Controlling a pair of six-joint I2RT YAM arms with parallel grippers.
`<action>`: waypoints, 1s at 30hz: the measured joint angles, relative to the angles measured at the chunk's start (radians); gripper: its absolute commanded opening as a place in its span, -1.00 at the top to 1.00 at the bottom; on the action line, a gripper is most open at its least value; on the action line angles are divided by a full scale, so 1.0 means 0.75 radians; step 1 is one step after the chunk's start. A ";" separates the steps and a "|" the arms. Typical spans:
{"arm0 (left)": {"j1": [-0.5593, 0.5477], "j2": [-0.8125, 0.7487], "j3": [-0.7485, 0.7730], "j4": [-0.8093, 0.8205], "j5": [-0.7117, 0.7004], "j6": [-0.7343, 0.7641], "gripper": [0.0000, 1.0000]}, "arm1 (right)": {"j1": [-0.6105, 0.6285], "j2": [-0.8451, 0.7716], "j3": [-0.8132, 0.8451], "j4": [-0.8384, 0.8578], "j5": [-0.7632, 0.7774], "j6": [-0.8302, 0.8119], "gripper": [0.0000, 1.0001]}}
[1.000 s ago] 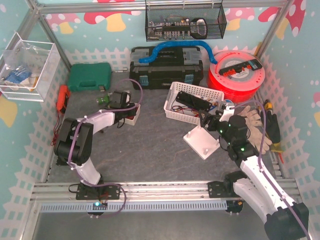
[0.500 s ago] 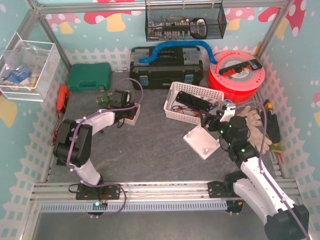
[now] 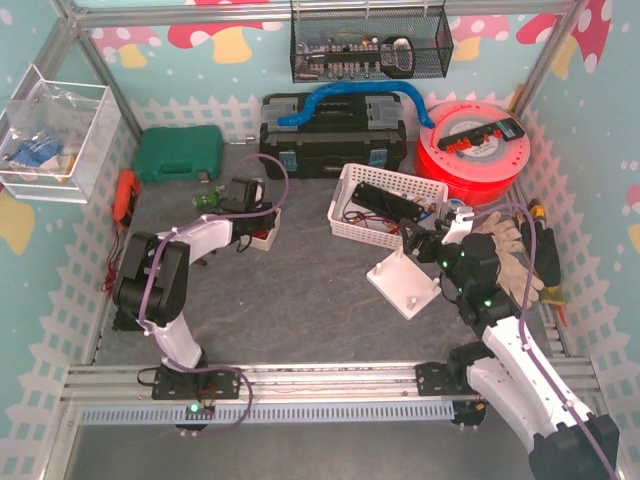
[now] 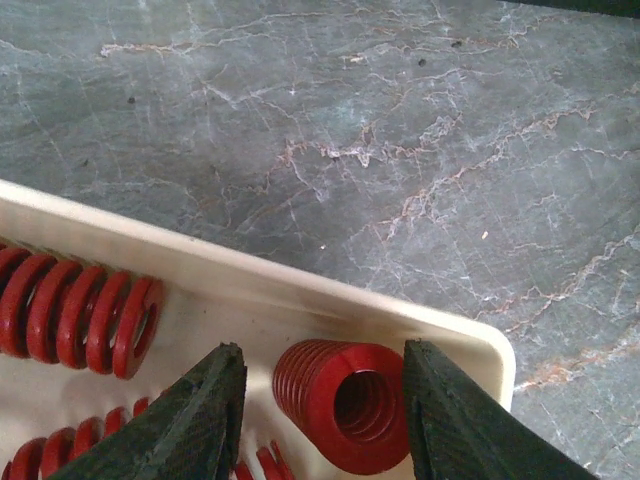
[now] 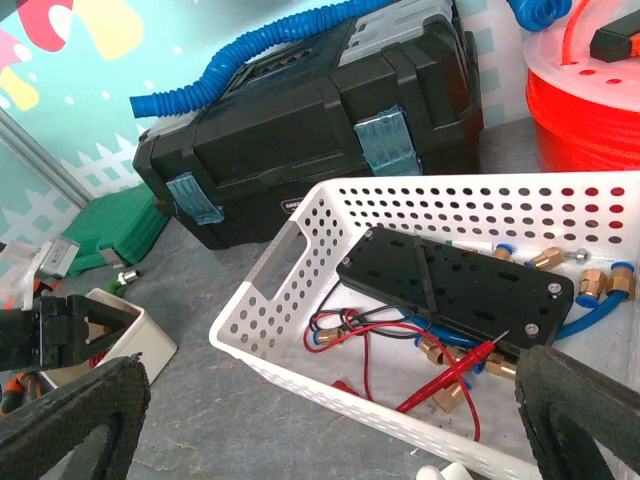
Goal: Install the large spring
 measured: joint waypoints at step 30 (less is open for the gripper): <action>-0.009 0.001 0.039 -0.074 -0.126 0.000 0.27 | 0.000 -0.008 -0.001 0.000 0.024 -0.001 -0.98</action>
